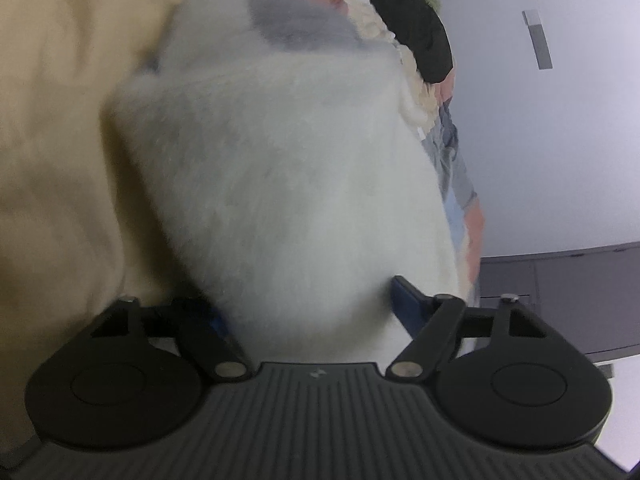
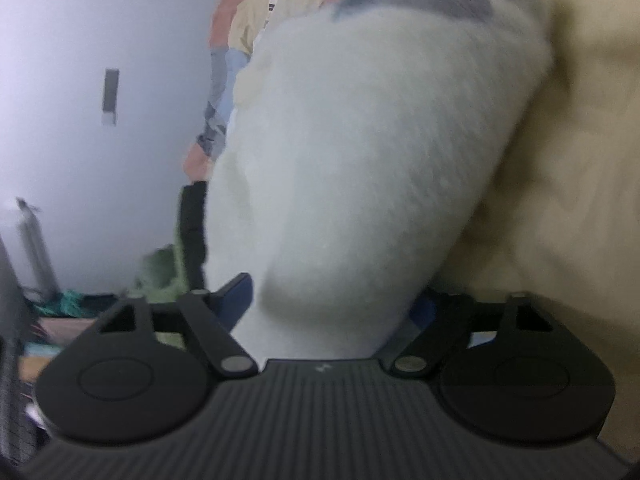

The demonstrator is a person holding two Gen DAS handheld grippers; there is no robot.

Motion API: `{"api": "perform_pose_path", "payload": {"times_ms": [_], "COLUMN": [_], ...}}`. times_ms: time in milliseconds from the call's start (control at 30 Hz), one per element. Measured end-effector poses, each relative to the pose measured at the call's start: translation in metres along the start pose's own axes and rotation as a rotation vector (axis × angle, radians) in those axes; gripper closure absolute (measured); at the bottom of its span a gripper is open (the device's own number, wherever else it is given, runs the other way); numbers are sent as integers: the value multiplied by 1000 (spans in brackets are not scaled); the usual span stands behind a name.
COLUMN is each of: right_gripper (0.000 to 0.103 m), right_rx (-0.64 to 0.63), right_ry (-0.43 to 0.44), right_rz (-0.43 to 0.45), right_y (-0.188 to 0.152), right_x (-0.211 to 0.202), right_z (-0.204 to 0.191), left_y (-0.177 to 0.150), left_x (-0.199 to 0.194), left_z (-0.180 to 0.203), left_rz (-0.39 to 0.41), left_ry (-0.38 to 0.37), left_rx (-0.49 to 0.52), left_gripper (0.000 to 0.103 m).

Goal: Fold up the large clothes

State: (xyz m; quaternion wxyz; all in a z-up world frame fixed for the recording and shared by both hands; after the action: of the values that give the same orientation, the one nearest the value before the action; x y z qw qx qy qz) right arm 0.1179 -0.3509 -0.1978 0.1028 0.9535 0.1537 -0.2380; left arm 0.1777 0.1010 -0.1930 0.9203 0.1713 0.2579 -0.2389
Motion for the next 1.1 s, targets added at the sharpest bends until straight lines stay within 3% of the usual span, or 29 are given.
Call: {"api": "perform_pose_path", "payload": {"times_ms": [100, 200, 300, 800, 1100], "right_gripper": [46, 56, 63, 68, 68], "right_rx": [-29, -112, -160, -406, -479], "right_ry": [-31, -48, -19, 10, 23], "right_rz": [4, 8, 22, 37, 48], "right_y": [1, -1, 1, -4, -13], "right_x": [0, -2, -11, -86, -132], "right_z": [3, -3, -9, -57, -67], "left_y": [1, 1, -1, -36, -53], "left_x": [-3, -11, -17, -115, -157], "left_z": [8, 12, 15, 36, 25], "left_rz": [24, 49, 60, 69, 42], "left_ry": [17, -8, -31, -154, -229], "left_rx": [63, 99, 112, 289, 289], "left_gripper": [44, 58, 64, 68, 67]}}
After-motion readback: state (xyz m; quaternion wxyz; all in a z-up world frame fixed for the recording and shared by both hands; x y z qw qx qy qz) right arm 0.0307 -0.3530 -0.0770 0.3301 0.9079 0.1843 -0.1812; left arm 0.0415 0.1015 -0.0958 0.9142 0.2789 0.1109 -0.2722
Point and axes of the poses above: each gripper's, at about its wrist camera, not at the fingertips, and x roughly the way its jaws point, z to its right, y to its top, the point moved 4 cm from there along x, roughly the way its jaws point, and after that the axes turned 8 degrees about z, right-handed, at the moved point
